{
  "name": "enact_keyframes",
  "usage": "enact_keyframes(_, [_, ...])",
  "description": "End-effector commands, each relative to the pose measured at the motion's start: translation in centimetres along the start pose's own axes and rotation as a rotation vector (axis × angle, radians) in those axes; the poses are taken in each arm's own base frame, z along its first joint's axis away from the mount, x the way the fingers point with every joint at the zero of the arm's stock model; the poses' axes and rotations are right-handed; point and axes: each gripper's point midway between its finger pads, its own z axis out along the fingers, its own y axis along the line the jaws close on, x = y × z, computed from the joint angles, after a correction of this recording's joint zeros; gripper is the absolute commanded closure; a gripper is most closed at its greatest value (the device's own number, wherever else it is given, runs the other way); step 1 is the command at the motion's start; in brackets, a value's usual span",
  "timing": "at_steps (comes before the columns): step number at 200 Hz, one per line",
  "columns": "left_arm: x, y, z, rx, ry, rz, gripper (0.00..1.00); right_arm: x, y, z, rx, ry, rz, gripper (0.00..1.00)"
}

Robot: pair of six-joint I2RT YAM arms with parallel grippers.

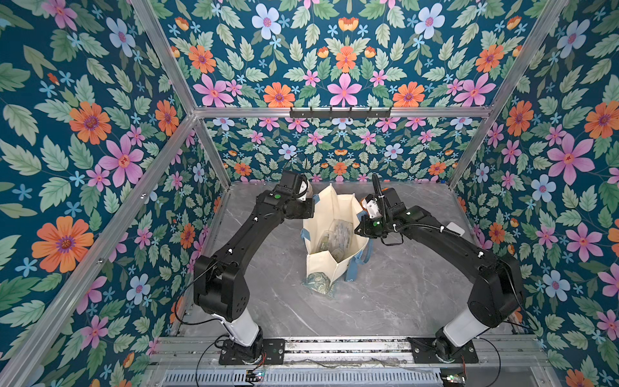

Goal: Take out the compass set from the canvas bag
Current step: Adjust the canvas bag at the center of the board.

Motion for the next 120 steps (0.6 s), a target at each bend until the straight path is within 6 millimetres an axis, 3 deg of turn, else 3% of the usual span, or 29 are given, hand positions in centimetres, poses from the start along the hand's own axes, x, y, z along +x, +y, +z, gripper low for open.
enact_keyframes(1, [-3.6, 0.3, -2.2, -0.064, -0.11, 0.069, 1.0, -0.7, 2.4, 0.4, -0.085, -0.012, -0.024, 0.96])
enact_keyframes(11, [-4.7, 0.2, -3.2, -0.077, -0.14, 0.085, 1.0, -1.1, 3.4, 0.4, -0.108, -0.029, -0.038, 0.96])
enact_keyframes(15, [-5.1, 0.2, -3.5, -0.081, -0.149, 0.091, 1.0, -1.0, 3.0, 1.8, -0.1, -0.01, -0.03, 0.97])
enact_keyframes(42, [-5.9, 0.1, -4.5, -0.091, -0.173, 0.129, 1.0, -0.8, 3.2, 4.4, -0.132, 0.005, -0.028, 0.97])
enact_keyframes(82, [-2.4, -0.7, -1.7, -0.056, -0.08, 0.156, 1.0, 2.2, -0.8, 8.2, -0.065, 0.078, 0.012, 0.96])
enact_keyframes(120, [0.2, -2.4, 0.0, -0.009, -0.019, 0.189, 1.0, 3.9, -3.1, 7.8, -0.018, 0.096, 0.022, 0.85])
